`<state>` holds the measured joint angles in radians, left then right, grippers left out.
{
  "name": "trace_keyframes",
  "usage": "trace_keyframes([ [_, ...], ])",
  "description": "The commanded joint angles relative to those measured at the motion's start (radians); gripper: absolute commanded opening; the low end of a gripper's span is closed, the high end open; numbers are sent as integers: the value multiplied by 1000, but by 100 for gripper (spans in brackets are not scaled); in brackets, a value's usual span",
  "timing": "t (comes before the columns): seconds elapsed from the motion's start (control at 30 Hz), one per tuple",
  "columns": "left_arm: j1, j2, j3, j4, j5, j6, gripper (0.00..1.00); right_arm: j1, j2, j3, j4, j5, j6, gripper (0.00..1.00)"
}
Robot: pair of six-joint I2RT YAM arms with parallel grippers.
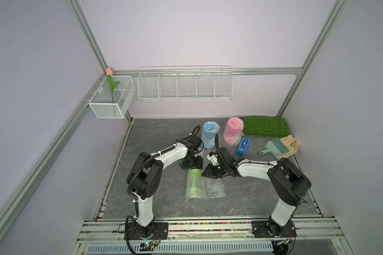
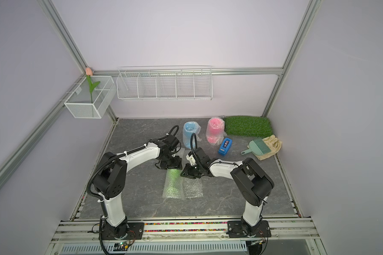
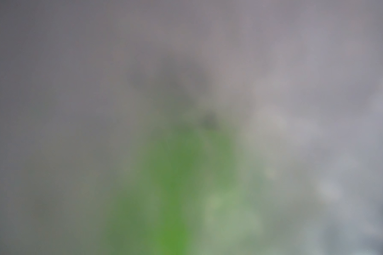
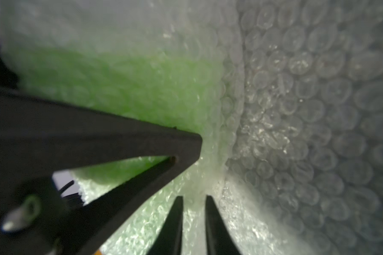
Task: Wrap wine glasses in bubble wrap
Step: Wrap the wine glass in bubble wrap.
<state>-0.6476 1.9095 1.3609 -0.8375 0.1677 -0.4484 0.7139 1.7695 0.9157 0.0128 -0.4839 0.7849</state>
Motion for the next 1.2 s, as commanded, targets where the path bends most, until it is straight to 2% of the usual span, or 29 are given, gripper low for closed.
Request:
trace_keyframes([
  [0.0, 2, 53, -2, -40, -72, -24, 51, 16, -90, -31, 7, 66, 49, 37],
  [0.13, -1, 58, -2, -36, -71, -26, 51, 33, -130, -109, 47, 75, 94, 49],
  [0.23, -2, 60, 1, -35, -68, -26, 51, 49, -98, -124, 135, -1, 126, 53],
  [0.3, -3, 61, 3, -35, -69, -24, 51, 55, -72, -133, 203, -36, 153, 52],
  [0.4, -3, 59, 3, -35, -68, -24, 51, 58, -42, -137, 233, -45, 170, 42],
  [0.5, -3, 52, 3, -34, -70, -23, 51, 55, -39, -141, 198, -2, 153, 25],
  [0.57, -3, 41, 4, -30, -72, -23, 51, 54, -43, -141, 165, 24, 137, 18],
  [0.63, -3, 18, -3, -18, -71, -20, 59, 52, -45, -149, 157, 36, 135, 15],
  [0.73, -3, -26, -9, -1, -74, -18, 82, 46, -45, -158, 149, 41, 138, 14],
  [0.8, -3, -54, -7, 3, -80, -18, 90, 42, -45, -161, 147, 42, 137, 13],
  [0.83, -3, -68, -5, 2, -82, -18, 98, 40, -45, -162, 147, 42, 137, 13],
  [1.07, 0, -173, -8, -2, -93, -11, 100, 27, -45, -167, 131, 45, 130, 12],
  [1.17, 9, -204, -32, 10, -58, -5, 100, 19, -47, -167, 121, 42, 125, 12],
])
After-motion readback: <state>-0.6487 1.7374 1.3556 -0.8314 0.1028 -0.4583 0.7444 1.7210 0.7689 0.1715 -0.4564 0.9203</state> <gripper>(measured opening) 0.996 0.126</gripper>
